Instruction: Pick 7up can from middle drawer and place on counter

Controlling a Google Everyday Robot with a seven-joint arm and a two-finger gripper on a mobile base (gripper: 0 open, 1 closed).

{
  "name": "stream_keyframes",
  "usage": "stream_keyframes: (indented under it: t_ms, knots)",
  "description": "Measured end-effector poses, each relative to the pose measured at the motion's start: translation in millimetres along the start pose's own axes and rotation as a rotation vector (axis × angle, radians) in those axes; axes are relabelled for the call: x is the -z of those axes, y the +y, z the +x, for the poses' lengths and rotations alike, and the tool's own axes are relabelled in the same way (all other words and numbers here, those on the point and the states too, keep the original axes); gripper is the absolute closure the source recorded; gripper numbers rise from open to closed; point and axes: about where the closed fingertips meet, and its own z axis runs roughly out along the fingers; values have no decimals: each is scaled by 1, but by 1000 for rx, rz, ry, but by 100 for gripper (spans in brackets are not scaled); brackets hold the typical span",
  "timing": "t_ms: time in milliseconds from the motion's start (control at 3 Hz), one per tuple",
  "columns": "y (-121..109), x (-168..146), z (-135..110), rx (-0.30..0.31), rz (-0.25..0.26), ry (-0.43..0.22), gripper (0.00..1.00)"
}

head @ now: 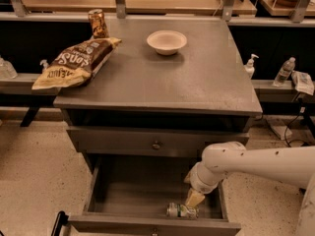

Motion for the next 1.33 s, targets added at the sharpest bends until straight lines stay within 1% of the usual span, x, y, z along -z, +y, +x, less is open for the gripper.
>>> stream_keyframes:
  t_ms: [333, 667, 1000, 1333]
  knots:
    - [1, -12, -1, -4, -13, -2, 35]
    - [2, -20, -2, -4, -26, -4, 35]
    - [5, -27, 1, -10, -43, -12, 27]
    - [8, -35, 5, -18, -60, -17, 30]
